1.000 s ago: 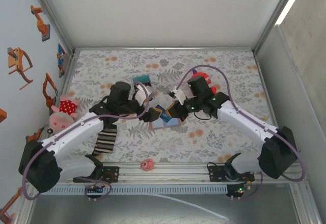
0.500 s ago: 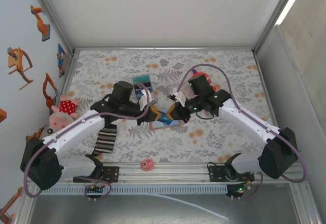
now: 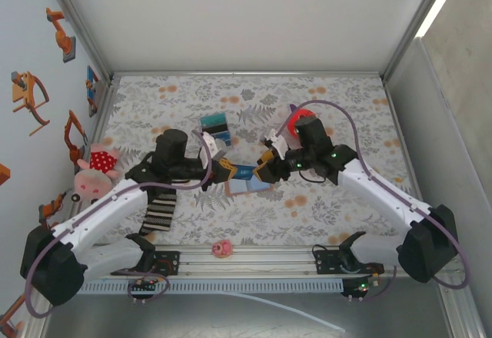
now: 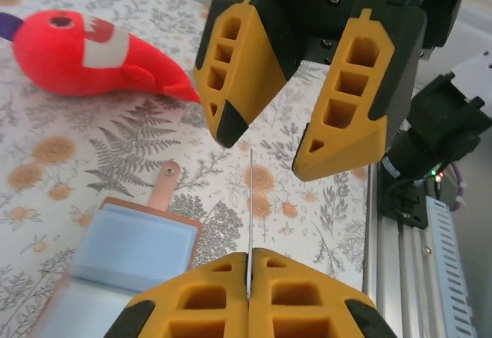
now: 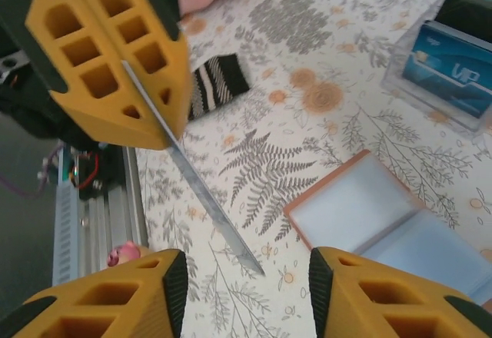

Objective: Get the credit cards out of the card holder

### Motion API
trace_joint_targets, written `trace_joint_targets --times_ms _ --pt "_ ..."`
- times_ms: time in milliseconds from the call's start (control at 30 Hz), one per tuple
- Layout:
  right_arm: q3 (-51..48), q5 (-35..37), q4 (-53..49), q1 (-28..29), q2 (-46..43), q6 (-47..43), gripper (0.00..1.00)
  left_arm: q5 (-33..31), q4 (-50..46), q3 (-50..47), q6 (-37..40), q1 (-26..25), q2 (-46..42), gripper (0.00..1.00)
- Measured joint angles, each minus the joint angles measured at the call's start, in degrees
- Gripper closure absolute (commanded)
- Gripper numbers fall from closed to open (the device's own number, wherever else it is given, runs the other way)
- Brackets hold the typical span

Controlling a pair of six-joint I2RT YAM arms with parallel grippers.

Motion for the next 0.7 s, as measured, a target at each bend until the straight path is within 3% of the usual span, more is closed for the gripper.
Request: trace_joint_targets --times_ms 200,433,567,700 --pt "-8.9 0.98 16.02 -0.09 -4.35 11.32 0.49 -5.07 12.98 -6.97 -10.4 0.02 -6.93 1.0" --pt "-13.31 -1.18 33.07 -0.09 -2.19 22.45 0.5 -6.43 24.22 -9.81 -20.37 0.0 -6.84 1.0" --pt "-13.31 -3.5 39.6 -0.09 0.17 25.83 0.53 -6.38 27.5 -9.81 -23.02 -0.13 -5.99 1.0" --pt "-13.31 -5.62 43.41 -0.09 1.9 28.13 0.67 -6.16 28.81 -9.81 -24.24 -0.28 -5.64 1.0"
